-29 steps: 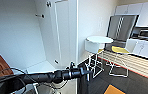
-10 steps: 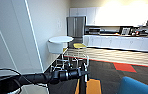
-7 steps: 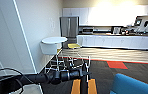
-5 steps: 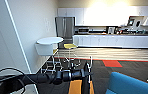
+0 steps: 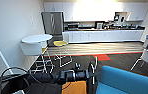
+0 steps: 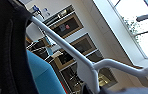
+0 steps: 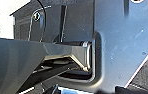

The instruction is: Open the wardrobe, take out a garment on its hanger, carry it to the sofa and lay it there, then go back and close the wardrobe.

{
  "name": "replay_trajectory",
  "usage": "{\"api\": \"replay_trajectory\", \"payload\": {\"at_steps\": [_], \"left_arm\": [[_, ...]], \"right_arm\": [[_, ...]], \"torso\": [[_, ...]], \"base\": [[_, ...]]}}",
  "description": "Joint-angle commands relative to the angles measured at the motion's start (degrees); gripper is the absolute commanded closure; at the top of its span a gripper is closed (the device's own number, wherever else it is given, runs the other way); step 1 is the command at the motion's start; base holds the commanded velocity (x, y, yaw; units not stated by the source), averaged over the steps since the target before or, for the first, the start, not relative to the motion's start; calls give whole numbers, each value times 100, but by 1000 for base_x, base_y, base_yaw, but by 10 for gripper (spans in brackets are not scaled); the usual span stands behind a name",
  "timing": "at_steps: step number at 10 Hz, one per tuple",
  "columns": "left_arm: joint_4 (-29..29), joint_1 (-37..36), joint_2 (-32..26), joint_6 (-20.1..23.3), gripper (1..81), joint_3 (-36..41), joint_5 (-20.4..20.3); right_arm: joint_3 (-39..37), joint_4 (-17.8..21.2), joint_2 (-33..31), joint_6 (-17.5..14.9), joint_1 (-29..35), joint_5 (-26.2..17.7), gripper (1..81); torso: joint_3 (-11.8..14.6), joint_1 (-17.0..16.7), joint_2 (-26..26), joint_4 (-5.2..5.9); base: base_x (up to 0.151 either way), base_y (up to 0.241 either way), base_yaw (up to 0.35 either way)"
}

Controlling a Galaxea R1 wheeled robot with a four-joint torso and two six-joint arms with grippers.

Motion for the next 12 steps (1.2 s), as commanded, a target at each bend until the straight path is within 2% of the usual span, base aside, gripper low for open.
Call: {"api": "replay_trajectory", "payload": {"at_steps": [1, 4, 12], "left_arm": [[111, -911, 93, 47, 811, 47, -251], [129, -876, 277, 47, 811, -33, -58], [137, -823, 198, 56, 811, -24, -57]], "right_arm": [[52, 5, 73, -15, 150, -241, 10], [52, 5, 73, -15, 150, -241, 10], [52, -3, 82, -15, 158, -241, 10]], "torso": [[7, 0, 0, 0], [-4, 0, 0, 0], [-6, 0, 0, 0]], "base": [[0, 0, -301], [0, 0, -301], [0, 0, -299]]}}
